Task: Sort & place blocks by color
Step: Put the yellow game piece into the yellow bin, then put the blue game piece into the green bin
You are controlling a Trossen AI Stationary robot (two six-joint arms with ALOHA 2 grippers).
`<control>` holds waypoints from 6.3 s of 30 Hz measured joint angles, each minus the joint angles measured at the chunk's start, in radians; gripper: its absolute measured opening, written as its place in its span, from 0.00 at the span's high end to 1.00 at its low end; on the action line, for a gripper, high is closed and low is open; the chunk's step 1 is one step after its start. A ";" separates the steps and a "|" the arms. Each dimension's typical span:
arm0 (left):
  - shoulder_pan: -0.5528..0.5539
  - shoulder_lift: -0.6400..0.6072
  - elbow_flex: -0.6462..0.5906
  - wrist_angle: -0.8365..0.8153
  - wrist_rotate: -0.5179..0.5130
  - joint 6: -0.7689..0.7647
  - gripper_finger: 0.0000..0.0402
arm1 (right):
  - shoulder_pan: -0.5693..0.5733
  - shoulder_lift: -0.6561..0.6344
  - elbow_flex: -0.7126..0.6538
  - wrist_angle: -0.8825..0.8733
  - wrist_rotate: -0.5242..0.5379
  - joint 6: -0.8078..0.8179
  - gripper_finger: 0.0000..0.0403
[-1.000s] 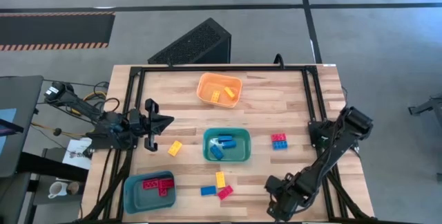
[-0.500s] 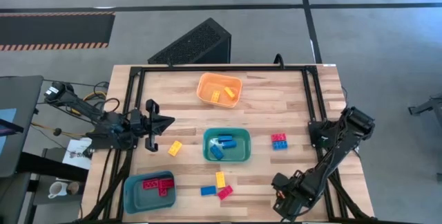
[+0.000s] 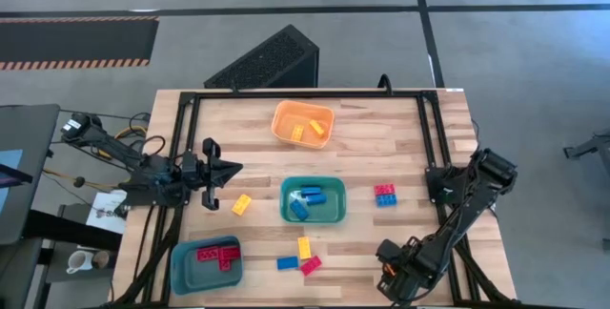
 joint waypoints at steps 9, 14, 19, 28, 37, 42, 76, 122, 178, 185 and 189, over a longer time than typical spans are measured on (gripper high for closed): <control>0.000 0.000 0.000 -0.010 -0.001 -0.003 1.00 | 0.005 0.001 -0.052 0.037 0.014 0.048 0.28; 0.000 0.000 0.000 -0.009 -0.001 -0.003 1.00 | 0.007 0.001 -0.093 0.106 0.023 0.057 0.28; 0.000 0.000 0.000 -0.009 -0.001 -0.003 1.00 | 0.006 0.001 -0.122 0.151 0.025 0.061 0.28; 0.000 0.000 0.000 -0.008 -0.001 -0.003 1.00 | 0.006 -0.001 -0.139 0.164 0.022 0.056 0.46; 0.000 0.000 0.000 -0.007 -0.001 -0.007 1.00 | -0.067 -0.023 -0.140 0.222 0.029 -0.109 0.80; 0.000 0.000 0.000 -0.007 -0.001 -0.007 1.00 | -0.182 -0.141 -0.139 0.216 0.239 -0.314 0.80; 0.000 -0.001 0.000 -0.086 -0.062 0.025 1.00 | -1.414 -0.014 -0.176 1.183 -0.358 -1.383 0.35; 0.170 0.000 0.000 -0.069 0.235 -0.119 1.00 | -0.956 0.034 0.107 1.055 -0.312 -1.429 0.30; 0.171 0.041 0.068 -0.381 0.134 -0.320 0.78 | -0.492 -0.588 -0.420 0.669 0.811 -1.127 0.30; 0.171 0.159 0.278 -0.767 0.129 -0.374 0.63 | -0.450 -0.588 -0.420 0.669 0.869 -1.141 0.30; 0.171 0.239 0.358 -0.892 0.129 -0.405 0.59 | -0.446 -0.588 -0.420 0.668 0.866 -1.158 0.30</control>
